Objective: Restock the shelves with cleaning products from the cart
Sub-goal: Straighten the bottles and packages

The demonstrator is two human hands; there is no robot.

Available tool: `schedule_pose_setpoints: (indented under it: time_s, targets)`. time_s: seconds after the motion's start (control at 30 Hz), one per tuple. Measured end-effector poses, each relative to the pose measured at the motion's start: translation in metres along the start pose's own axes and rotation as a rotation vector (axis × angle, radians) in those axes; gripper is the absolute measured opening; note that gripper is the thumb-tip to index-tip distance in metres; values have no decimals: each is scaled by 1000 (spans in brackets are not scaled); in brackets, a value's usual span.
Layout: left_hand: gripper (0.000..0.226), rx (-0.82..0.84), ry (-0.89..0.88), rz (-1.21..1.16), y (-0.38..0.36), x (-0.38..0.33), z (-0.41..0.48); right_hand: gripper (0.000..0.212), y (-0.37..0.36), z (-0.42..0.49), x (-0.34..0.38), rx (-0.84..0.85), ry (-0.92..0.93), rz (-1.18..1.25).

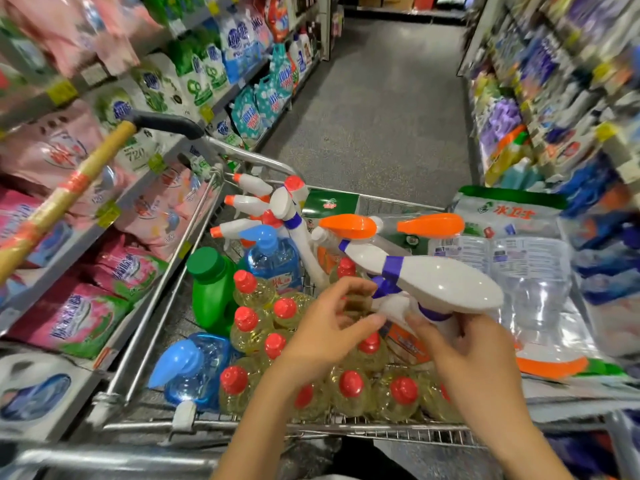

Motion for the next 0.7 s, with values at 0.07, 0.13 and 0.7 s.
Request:
schedule_pose_setpoints:
  time_s: [0.07,0.13,0.7]
  targets:
    - [39,74,-20,42,2,-8,6,21,7,6,17,-13,77,-29]
    - [44,124,-38,87,6,-16,14,27,14,15,34,1,150,-34]
    - [48,-304,-351,-241,37,-87,-8,56,22,62,107,349,232,371]
Point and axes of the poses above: each hand's wrist, its own z-axis towards the middle knuckle, its own y-axis out of the back of the hand, x = y × z, the point moved 4 cm from there along z, towards the middle knuckle, and after that the axes turned 14 degrees about x, right-handed, at the moved point
